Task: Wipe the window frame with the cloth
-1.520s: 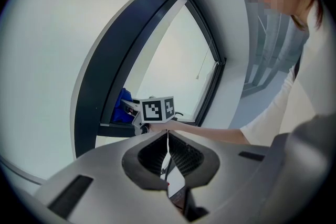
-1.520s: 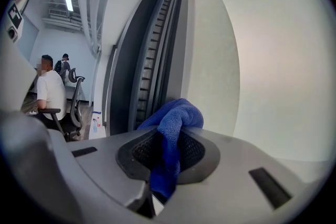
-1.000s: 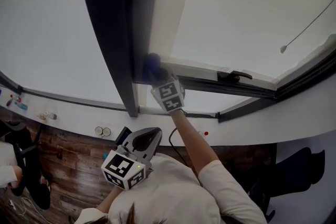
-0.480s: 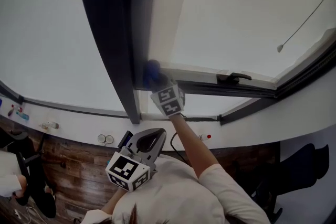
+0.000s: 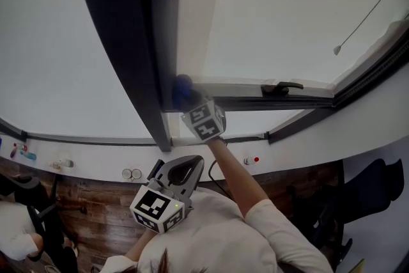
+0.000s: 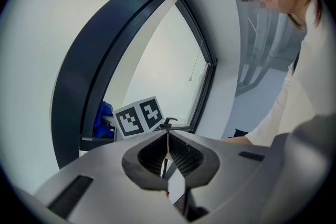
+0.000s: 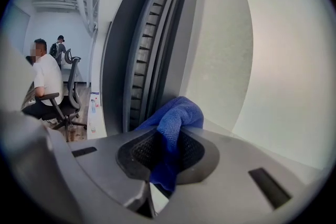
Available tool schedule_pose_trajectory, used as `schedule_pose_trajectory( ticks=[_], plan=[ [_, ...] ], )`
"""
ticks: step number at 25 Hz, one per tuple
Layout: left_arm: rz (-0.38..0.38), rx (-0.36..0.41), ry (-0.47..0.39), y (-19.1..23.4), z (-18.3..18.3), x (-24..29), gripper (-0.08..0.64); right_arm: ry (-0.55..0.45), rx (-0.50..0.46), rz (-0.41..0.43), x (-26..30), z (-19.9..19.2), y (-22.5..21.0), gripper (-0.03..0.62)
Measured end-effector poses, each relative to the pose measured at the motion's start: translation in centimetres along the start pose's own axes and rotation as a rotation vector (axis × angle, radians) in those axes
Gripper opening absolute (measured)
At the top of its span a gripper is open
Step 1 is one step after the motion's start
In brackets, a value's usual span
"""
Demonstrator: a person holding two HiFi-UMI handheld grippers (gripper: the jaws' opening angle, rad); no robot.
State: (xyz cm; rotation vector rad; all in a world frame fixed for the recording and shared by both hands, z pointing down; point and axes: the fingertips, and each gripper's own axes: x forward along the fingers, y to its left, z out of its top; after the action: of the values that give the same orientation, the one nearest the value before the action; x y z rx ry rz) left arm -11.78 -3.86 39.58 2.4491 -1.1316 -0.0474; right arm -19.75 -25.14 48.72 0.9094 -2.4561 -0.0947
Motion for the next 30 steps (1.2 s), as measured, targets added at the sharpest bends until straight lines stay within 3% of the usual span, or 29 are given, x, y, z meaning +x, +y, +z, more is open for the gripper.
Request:
schedule_pose_trajectory(
  ticks=[7, 30],
  plan=[
    [-0.048, 0.009, 0.027, -0.3, 0.0, 0.7, 0.011, -0.004, 0.004, -0.003, 0.1, 0.2, 0.1, 0.054],
    [-0.044, -0.018, 0.043, 0.1, -0.7, 1.9, 0.011, -0.024, 0.095, -0.066, -1.3, -1.4, -2.9, 0.054]
  ],
)
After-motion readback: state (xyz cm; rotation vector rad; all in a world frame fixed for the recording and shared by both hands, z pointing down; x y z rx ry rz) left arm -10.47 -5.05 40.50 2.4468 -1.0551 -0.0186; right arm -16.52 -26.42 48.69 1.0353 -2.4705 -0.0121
